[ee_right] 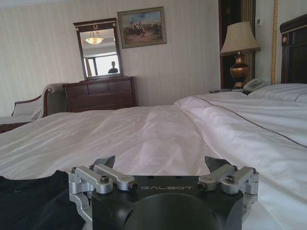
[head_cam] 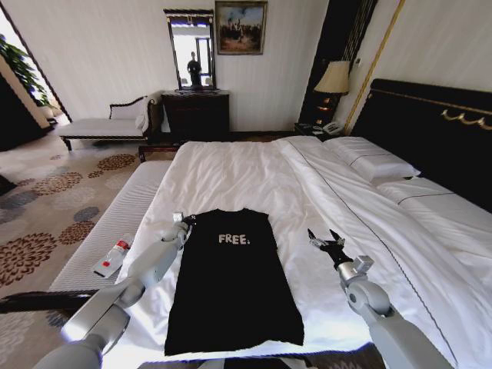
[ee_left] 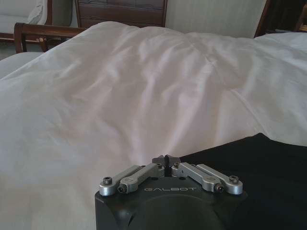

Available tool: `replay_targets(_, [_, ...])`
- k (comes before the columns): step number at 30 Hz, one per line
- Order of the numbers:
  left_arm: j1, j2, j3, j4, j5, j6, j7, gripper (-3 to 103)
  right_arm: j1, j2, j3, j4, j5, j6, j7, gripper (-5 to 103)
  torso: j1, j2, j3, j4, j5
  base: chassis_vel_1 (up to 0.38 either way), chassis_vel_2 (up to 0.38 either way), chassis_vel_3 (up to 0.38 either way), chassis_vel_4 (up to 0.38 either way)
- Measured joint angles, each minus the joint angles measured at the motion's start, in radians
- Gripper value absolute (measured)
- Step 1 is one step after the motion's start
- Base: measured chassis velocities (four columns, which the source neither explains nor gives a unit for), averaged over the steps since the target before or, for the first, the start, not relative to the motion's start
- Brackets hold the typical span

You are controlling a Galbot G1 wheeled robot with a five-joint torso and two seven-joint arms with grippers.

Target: Fold the clothes on the bed.

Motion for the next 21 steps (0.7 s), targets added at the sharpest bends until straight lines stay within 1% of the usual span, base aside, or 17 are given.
replay_targets(4, [0.000, 0.002, -0.004, -0.026, -0.014, 0.001, -0.020, 1, 0.074, -0.015, -0.031, -0.046, 0.059, -0.027, -0.003, 100, 0.000, 0.000, 0.000, 0.0000, 0.0000, 0.000, 0.000, 0.000, 0.000])
replay_targets(6, [-0.003, 0.008, -0.004, -0.050, -0.026, 0.003, -0.033, 1, 0.153, -0.020, -0.071, -0.096, 0.104, -0.052, -0.012, 100, 0.000, 0.000, 0.000, -0.0001, -0.0002, 0.000, 0.000, 0.000, 0.000])
replay_targets(9, [-0.006, 0.013, -0.004, -0.071, -0.035, 0.004, -0.040, 1, 0.210, -0.020, -0.108, -0.139, 0.129, -0.065, -0.018, 100, 0.000, 0.000, 0.000, 0.0002, 0.0000, 0.000, 0.000, 0.000, 0.000])
replay_targets(12, [-0.007, 0.027, 0.000, -0.107, -0.052, 0.009, -0.054, 1, 0.329, -0.007, -0.217, -0.239, 0.194, -0.096, -0.032, 100, 0.000, 0.000, 0.000, 0.0001, 0.0000, 0.000, 0.000, 0.000, 0.000])
replay_targets(13, [-0.007, 0.027, 0.000, -0.107, -0.052, 0.009, -0.054, 1, 0.329, -0.007, -0.217, -0.239, 0.194, -0.096, -0.032, 100, 0.000, 0.000, 0.000, 0.0001, 0.0000, 0.000, 0.000, 0.000, 0.000])
replay_targets(17, [-0.004, 0.037, 0.011, -0.125, -0.054, 0.011, -0.060, 1, 0.482, 0.030, -0.339, -0.399, 0.224, -0.108, -0.055, 100, 0.000, 0.000, 0.000, 0.0003, 0.0000, 0.000, 0.000, 0.000, 0.000])
replay_targets(19, [-0.002, 0.038, 0.012, -0.128, -0.054, 0.011, -0.061, 1, 0.505, 0.037, -0.354, -0.424, 0.228, -0.108, -0.062, 100, 0.000, 0.000, 0.000, 0.0003, 0.0001, 0.000, 0.000, 0.000, 0.000])
replay_targets(20, [0.001, 0.039, 0.015, -0.135, -0.053, 0.011, -0.061, 1, 0.546, 0.047, -0.380, -0.468, 0.233, -0.109, -0.079, 100, 0.000, 0.000, 0.000, 0.0007, -0.0003, 0.000, 0.000, 0.000, 0.000])
replay_targets(21, [0.006, 0.041, 0.017, -0.144, -0.052, 0.011, -0.063, 1, 0.581, 0.056, -0.408, -0.505, 0.235, -0.110, -0.104, 100, 0.000, 0.000, 0.000, 0.0005, -0.0003, 0.000, 0.000, 0.000, 0.000])
